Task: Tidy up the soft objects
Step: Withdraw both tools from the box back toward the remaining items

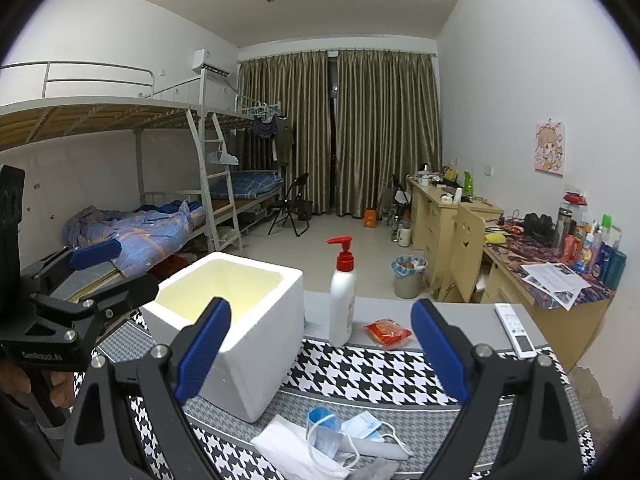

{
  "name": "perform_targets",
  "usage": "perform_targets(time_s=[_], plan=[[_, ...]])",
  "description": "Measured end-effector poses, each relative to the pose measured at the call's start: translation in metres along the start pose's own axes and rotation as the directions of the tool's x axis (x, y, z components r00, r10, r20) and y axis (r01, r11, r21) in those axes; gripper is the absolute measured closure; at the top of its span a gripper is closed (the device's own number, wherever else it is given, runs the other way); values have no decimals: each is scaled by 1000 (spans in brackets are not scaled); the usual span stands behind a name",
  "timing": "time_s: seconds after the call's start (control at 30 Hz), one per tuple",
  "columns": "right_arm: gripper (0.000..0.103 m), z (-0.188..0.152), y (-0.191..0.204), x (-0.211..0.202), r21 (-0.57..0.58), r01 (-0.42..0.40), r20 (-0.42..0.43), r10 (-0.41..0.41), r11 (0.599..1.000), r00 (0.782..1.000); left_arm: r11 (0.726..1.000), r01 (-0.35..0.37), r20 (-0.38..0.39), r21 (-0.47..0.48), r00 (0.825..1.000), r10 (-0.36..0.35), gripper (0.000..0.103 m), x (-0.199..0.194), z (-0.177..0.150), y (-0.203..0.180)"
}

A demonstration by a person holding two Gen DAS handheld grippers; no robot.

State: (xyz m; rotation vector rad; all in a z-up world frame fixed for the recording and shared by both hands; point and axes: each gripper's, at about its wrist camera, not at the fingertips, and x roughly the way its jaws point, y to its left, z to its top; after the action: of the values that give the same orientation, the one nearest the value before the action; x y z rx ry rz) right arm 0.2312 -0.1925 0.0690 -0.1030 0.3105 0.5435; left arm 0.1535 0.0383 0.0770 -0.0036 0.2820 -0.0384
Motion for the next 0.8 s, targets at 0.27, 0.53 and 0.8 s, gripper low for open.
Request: perform_targets(time_s=[0.27,0.53,0.8], plan=[[9,-12,-7,-12,0,35,2,-35,999,999,1000,30,-6,2,1000,-30,1,-4,-9,-10],[9,-24,-14,-21,11,61,0,-61,998,998,999,52,-26,-16,998,-53,1,-3,-20,-16],[9,-37,-22,-29,32,82,-4,-82,996,997,998,65,-27,-11,997,-66,1,-4,-30,-27]])
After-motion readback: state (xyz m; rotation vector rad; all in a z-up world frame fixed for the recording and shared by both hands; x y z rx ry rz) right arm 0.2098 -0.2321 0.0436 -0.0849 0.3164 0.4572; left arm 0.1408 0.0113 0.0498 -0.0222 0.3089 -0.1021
